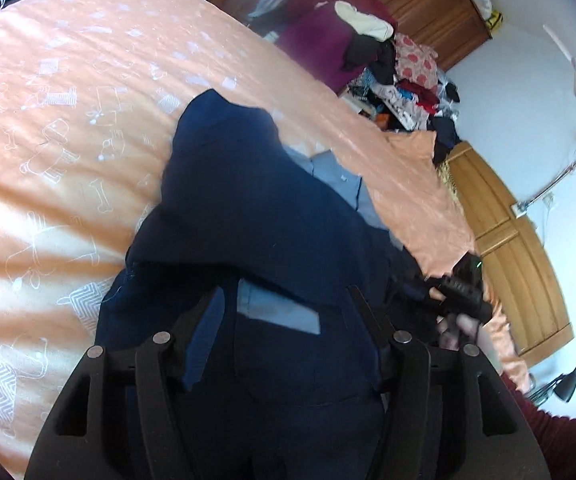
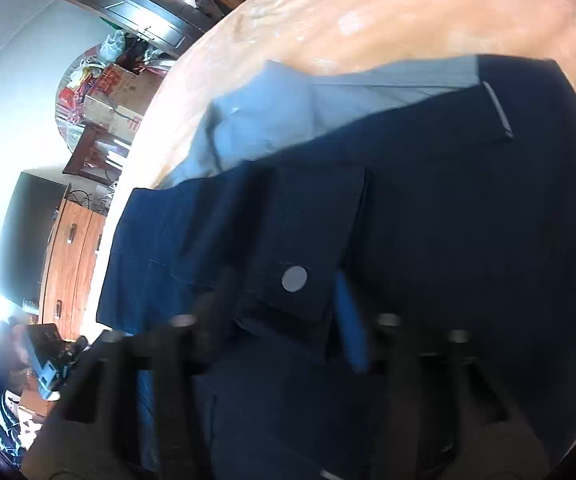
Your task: Fold small clothes
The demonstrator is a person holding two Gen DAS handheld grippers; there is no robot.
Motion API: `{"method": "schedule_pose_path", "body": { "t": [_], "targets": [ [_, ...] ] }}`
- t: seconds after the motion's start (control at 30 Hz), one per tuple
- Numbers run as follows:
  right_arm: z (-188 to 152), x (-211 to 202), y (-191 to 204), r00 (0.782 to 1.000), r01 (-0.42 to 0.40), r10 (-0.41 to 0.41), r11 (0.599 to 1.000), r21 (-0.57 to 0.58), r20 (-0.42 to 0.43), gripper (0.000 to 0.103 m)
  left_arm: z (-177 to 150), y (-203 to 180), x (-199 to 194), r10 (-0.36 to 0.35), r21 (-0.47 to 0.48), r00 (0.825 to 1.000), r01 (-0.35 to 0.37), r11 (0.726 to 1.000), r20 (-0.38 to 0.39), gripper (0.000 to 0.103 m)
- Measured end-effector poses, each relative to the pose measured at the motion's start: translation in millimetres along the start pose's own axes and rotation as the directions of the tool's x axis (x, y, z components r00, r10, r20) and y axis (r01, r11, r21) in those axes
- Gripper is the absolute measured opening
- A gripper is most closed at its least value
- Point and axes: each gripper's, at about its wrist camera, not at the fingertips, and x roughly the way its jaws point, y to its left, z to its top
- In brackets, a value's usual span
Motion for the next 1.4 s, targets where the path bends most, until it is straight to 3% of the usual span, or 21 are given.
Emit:
{"method": "schedule_pose_path", "body": {
  "t": [0.03,0.07,0.27,0.47,0.53,0.67,0.77,0.83,1.0,1.1,1.17,1.23,1.3,1.33,1.4],
  "targets": [
    [0.2,-0.3,2.0,1.000,-0.005,0.005,1.000,-0.003,0.009,0.004,2.0,0.2,1.2,0.004,-0.008,1.000,-0.004,1.000,-0.007,0.064],
    [0.3,-2.1,-0.2,1.000,-0.015,0.015,1.000,0.002,0.015,0.000,1.3,5.4,5.0,0.015,-0.026,1.000,-0.015,1.000,-0.016,0.064],
    [-8.1,-66.1,1.7,0.987,-0.046,0.049,0.999,-0.019,0.156,0.000,-1.1,31.4,-0.5,0.039,-0.120,0.999,-0.037,0.992,0.010,0.064],
    [-28.2,-97.4,-31.7,0.977,0.021,-0.030,0.999,0.043,0.212,0.000,-3.2,32.8,2.2,0.046,-0.103,0.999,-0.045,0.994,0.003,0.065],
    [-28.5,-90.8,-40.6,0.982,-0.040,0.027,0.997,0.065,0.186,0.000,-3.0,31.4,1.3,0.045,-0.097,0.999,-0.044,0.994,0.004,0.066],
    [-33.4,-60.3,-38.6,0.997,-0.001,-0.002,1.000,0.030,0.080,0.006,0.4,9.5,-2.9,0.054,-0.011,0.999,-0.054,0.998,-0.003,0.066],
    [-38.4,-64.6,-28.2,0.993,0.084,-0.082,0.996,-0.019,0.090,0.015,6.9,-22.6,-6.6,0.066,0.116,0.998,-0.066,0.991,0.006,0.067],
    [-42.3,-77.4,-21.9,0.986,0.110,-0.105,0.993,-0.034,0.126,0.023,13.9,-17.9,5.7,0.140,0.096,0.988,-0.133,0.986,-0.071,0.064],
    [-55.4,-100.3,-14.8,0.980,0.104,-0.095,0.994,-0.039,0.176,0.027,14.0,3.8,7.2,0.100,0.011,0.985,-0.099,0.995,-0.143,0.064],
    [-56.8,-95.6,-8.3,0.981,0.096,-0.088,0.995,-0.038,0.171,0.027,22.7,22.6,25.2,0.157,-0.005,0.976,-0.159,0.987,-0.149,0.056],
    [-56.5,-90.1,6.3,0.986,0.080,-0.067,0.994,-0.073,0.156,0.027,34.1,32.4,12.5,0.224,-0.011,0.973,-0.225,0.974,-0.050,0.018],
    [-54.6,-83.7,28.4,0.988,0.085,-0.064,0.986,-0.145,0.138,0.027,31.6,48.4,8.0,0.188,-0.066,0.982,-0.189,0.980,-0.027,0.017],
    [-49.2,-75.0,63.8,0.992,0.059,-0.030,0.970,-0.237,0.125,0.027,17.4,59.9,15.1,0.165,-0.077,0.983,-0.171,0.982,-0.082,0.015],
    [-44.4,-67.8,82.9,0.994,0.025,0.006,0.961,-0.274,0.113,0.027,14.0,57.9,12.0,0.158,-0.068,0.985,-0.163,0.984,-0.076,0.015],
    [-33.1,-39.5,128.3,0.994,-0.072,0.095,0.929,-0.364,0.046,0.028,7.4,41.9,-7.6,0.166,-0.029,0.985,-0.168,0.985,-0.049,0.025]
  ]
}}
